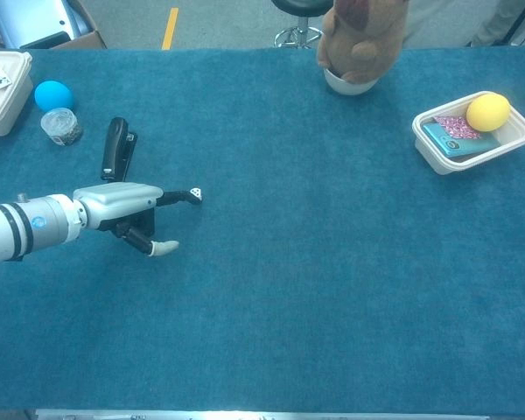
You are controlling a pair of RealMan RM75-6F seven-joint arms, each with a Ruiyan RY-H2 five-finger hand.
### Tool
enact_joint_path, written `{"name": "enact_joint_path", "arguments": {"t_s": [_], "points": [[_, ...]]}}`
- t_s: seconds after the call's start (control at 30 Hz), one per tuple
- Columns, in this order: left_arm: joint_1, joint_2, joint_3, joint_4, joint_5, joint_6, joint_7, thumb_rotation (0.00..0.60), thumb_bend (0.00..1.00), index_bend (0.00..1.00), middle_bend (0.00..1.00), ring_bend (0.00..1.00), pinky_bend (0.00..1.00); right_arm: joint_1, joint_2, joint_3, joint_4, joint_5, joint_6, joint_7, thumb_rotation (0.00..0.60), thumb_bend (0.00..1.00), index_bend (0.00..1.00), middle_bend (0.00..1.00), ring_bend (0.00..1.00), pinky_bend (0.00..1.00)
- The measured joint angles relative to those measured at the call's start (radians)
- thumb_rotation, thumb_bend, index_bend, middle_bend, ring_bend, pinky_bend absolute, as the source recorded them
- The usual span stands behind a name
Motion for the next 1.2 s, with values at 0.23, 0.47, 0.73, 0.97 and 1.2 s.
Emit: {"name": "enact_joint_path", "arguments": {"t_s": [0.23,0.47,0.73,0.97,1.2], "points": [[-0.008,-0.023,-0.002,0.024,-0.015,-0.004,0.001,0.358,0.36,0.04,1.00,1.00,1.00,-0.005,0.002,0.000,0.003,0.001,0.006,0.006,0.600,0.29,0.37,0.23,0.01,0.06],[-0.015,-0.024,-0.008,0.039,-0.033,0.003,0.004,0.357,0.36,0.04,1.00,1.00,1.00,-0.004,-0.001,0.001,0.005,0.001,0.001,0.004,0.600,0.29,0.37,0.23,0.01,0.06],[-0.026,-0.016,-0.015,0.053,-0.049,0.001,0.009,0.358,0.36,0.04,1.00,1.00,1.00,-0.003,-0.002,0.003,0.003,0.001,0.001,0.000,0.600,0.29,0.37,0.23,0.01,0.06],[-0.031,0.004,-0.017,0.045,-0.054,0.002,0.007,0.359,0.36,0.04,1.00,1.00,1.00,-0.003,-0.001,0.003,-0.001,-0.001,0.002,-0.001,0.600,0.29,0.37,0.23,0.01,0.06],[-0.026,0.019,-0.009,0.025,-0.053,0.008,0.004,0.357,0.36,0.04,1.00,1.00,1.00,-0.003,-0.002,0.002,0.000,-0.006,0.002,0.001,0.600,0.29,0.37,0.23,0.01,0.06]]}}
